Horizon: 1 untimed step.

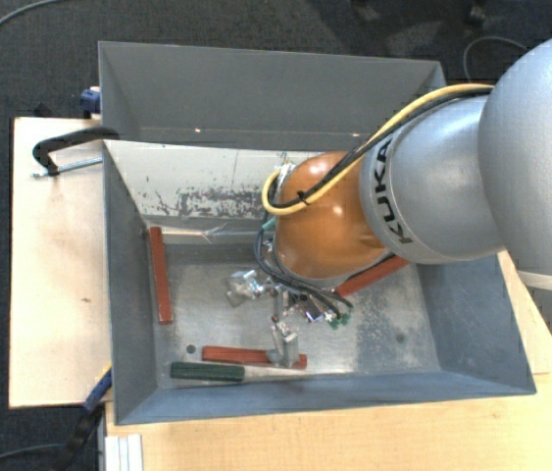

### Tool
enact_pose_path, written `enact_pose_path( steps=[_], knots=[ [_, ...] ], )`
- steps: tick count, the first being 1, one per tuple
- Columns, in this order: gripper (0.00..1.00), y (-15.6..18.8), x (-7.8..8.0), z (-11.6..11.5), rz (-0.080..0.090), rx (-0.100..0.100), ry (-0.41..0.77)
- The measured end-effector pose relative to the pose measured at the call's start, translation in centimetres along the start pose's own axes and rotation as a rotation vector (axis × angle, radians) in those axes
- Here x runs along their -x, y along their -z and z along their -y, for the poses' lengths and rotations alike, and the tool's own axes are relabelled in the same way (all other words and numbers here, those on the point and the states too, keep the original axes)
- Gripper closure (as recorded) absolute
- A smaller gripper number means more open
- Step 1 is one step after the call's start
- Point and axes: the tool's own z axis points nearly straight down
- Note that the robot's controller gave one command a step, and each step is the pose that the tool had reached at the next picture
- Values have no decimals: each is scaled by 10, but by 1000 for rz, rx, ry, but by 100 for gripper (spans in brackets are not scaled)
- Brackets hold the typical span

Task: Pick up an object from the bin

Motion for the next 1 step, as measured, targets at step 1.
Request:
enact_pose_path(
  steps=[1],
  knots=[
    [0, 0, 0, -58, 1, 2, 260]
  ],
)
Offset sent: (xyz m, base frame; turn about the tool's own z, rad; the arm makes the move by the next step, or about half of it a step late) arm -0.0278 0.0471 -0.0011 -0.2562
